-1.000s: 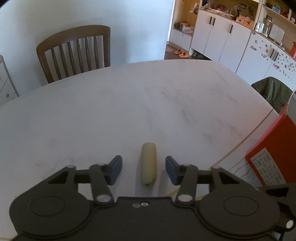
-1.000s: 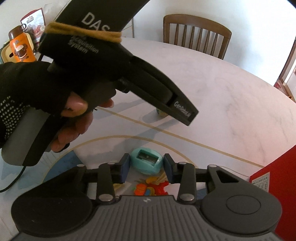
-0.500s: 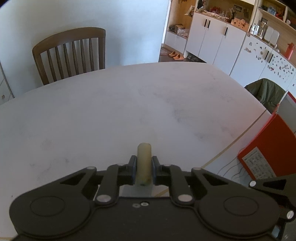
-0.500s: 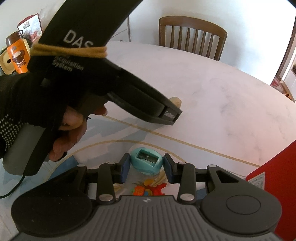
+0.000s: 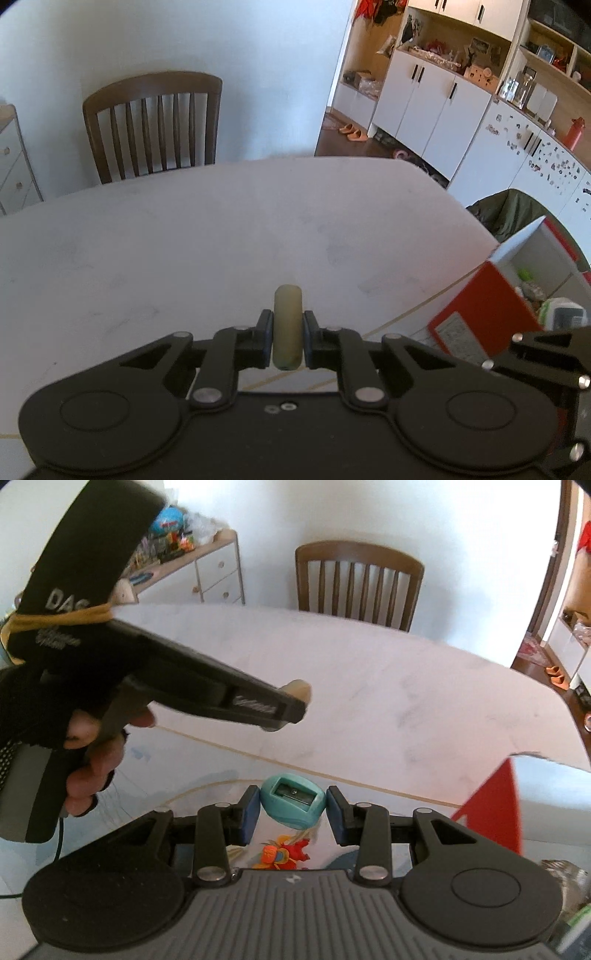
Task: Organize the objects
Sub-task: 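Carry the beige cylinder and teal sharpener into the shoebox with both tools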
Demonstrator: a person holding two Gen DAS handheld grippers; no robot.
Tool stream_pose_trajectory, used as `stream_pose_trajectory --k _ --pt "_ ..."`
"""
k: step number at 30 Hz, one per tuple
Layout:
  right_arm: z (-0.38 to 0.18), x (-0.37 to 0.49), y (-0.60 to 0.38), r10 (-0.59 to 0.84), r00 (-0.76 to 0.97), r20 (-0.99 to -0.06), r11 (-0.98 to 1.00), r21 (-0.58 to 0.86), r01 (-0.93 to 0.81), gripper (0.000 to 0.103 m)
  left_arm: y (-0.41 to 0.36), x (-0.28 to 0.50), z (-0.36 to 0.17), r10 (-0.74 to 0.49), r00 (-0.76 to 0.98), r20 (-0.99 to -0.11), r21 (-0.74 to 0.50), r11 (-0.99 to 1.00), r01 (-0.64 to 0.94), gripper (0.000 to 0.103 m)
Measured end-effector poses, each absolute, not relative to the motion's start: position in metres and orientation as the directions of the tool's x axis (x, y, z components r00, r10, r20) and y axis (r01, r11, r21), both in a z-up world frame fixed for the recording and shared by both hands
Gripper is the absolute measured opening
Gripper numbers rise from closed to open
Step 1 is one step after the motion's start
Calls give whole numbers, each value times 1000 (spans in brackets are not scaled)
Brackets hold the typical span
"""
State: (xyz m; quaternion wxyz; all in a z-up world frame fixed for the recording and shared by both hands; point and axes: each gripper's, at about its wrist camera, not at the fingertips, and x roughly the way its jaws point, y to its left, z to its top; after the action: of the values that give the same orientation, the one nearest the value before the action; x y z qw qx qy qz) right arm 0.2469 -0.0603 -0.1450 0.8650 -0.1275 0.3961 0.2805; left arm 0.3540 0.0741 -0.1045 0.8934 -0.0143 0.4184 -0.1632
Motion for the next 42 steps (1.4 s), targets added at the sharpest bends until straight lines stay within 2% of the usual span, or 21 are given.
stream_pose_trajectory --k 14,23,42 --pt "-74 246 -102 386 617 -686 855 14 -519 38 55 292 -40 -293 630 -719 -148 951 273 14" --pt "-45 212 -154 382 656 -652 876 29 -481 38 32 256 -7 -300 651 -698 -140 948 287 14" --pt "-18 200 -253 363 693 -623 899 38 -437 38 -55 211 12 -344 643 -684 -144 928 344 14"
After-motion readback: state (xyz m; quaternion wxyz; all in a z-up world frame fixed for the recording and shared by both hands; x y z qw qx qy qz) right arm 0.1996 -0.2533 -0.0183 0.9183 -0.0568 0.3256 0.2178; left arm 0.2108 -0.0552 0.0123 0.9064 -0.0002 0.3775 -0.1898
